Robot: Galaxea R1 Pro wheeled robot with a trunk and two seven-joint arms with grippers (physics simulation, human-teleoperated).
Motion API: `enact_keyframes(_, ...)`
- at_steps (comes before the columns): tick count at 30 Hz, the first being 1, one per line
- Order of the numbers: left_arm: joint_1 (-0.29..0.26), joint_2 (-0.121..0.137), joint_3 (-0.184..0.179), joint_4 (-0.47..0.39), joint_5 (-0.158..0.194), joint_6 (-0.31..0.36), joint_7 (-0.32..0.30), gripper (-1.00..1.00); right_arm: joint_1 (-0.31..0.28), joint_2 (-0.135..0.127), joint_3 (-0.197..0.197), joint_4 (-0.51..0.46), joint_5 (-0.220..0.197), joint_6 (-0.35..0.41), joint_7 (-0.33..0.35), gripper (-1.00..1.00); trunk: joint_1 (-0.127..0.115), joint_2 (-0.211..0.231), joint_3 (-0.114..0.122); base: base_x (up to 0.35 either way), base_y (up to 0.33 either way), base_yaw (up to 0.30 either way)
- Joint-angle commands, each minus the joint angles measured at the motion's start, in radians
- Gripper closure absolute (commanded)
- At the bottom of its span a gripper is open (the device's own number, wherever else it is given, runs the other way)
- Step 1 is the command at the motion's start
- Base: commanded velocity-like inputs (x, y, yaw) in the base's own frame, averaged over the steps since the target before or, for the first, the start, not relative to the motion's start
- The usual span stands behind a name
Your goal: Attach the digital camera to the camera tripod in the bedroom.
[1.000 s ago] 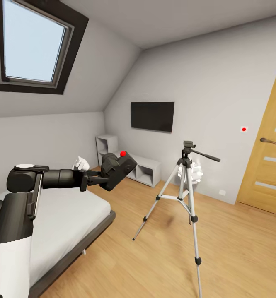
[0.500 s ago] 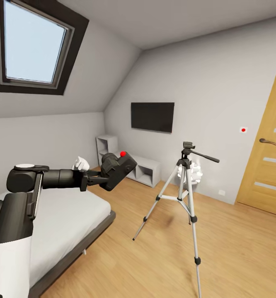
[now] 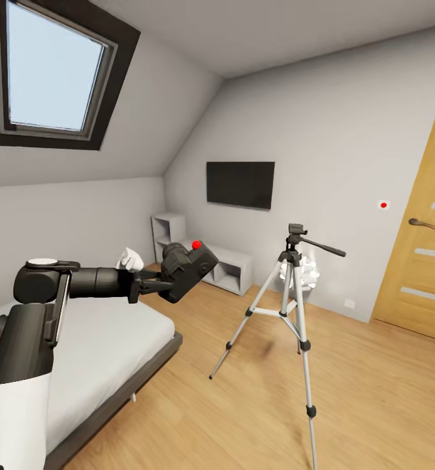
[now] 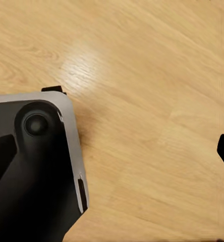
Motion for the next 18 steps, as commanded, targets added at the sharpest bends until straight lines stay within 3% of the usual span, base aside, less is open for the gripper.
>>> enact_keyframes(1, 0.0, 0.0, 0.001, -0.001, -0.01, 0.01, -0.011, 1.0, -0.001, 0.001, 0.006, 0.003, -0.003, -0.005, -0.006, -1.0, 0.0, -0.001, 0.0, 0.0, 0.0, 0.0)
enact_keyframes(7, 0.0, 0.001, 0.003, -0.001, -0.009, 0.01, -0.011, 1.0, -0.001, 0.005, 0.005, 0.002, -0.005, -0.006, -0.028, -1.0, 0.0, -0.001, 0.0, 0.053, 0.0, -0.042)
enact_keyframes(18, 0.0, 0.002, 0.004, -0.001, -0.009, 0.01, -0.011, 1.0, -0.001, 0.028, 0.006, 0.002, -0.006, -0.006, -0.029, -1.0, 0.0, -0.001, 0.0, 0.302, 0.028, -0.264)
